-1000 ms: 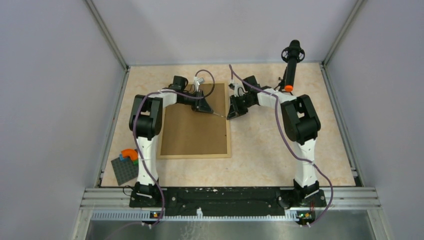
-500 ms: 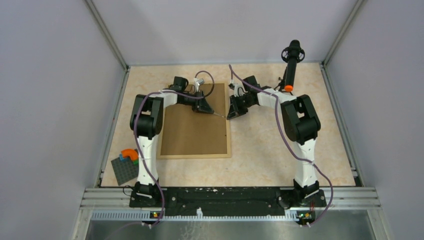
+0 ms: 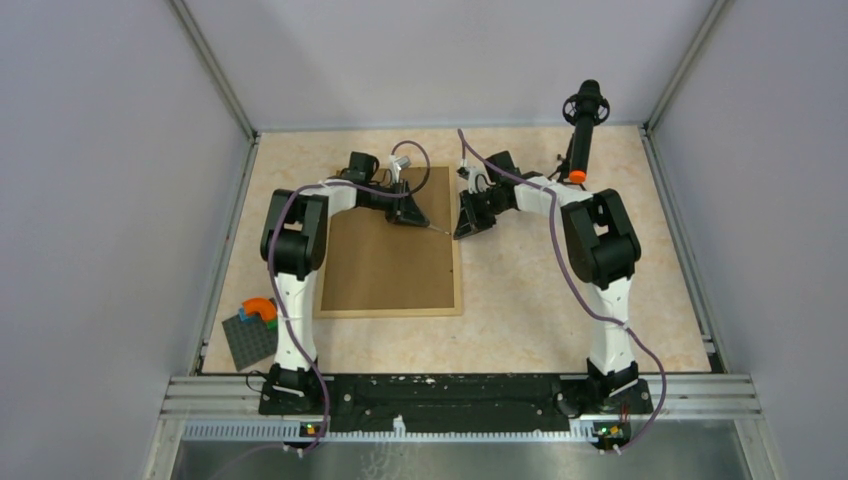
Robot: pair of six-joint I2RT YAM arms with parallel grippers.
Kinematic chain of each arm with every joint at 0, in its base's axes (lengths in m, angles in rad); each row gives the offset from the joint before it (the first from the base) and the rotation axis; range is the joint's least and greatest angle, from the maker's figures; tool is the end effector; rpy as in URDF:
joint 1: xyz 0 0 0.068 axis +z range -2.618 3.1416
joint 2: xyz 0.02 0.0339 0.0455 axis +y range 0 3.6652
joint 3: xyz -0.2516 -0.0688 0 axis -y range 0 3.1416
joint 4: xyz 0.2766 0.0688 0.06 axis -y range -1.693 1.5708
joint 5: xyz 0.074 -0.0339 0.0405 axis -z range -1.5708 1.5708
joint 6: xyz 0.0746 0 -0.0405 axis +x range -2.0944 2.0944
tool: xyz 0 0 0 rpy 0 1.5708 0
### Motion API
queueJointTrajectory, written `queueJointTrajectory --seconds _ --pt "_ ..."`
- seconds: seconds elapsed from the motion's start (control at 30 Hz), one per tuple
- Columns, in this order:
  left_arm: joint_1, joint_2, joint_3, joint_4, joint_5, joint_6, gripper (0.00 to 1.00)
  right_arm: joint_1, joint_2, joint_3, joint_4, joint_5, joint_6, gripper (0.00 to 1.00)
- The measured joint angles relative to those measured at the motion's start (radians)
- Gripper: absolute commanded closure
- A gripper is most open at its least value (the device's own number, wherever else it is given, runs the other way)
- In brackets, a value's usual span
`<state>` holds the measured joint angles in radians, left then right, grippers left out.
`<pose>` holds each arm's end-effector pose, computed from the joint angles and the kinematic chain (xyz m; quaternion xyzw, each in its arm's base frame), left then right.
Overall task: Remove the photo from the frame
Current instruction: Release the photo frame item from the photo frame.
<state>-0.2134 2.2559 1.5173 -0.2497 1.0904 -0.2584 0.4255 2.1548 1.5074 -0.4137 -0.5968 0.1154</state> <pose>0.4588 -0.1671 0.0759 0.1304 0.8222 -0.5404 0.1226 0.4215 0.2370 0.0860 -0.2161 0.9024 0.3385 0.1562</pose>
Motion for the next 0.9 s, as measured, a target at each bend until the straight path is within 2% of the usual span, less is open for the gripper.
queueJointTrajectory --seconds 0.33,0.9 --pt "-0.002 0.038 0.046 -0.038 0.034 0.019 1.00 0.000 0.010 0.021 -0.029 0.001 0.000 1.00" --pt "-0.002 0.161 0.149 -0.047 0.158 -0.034 1.00 -0.002 0.021 0.069 -0.121 0.040 -0.016 1.00"
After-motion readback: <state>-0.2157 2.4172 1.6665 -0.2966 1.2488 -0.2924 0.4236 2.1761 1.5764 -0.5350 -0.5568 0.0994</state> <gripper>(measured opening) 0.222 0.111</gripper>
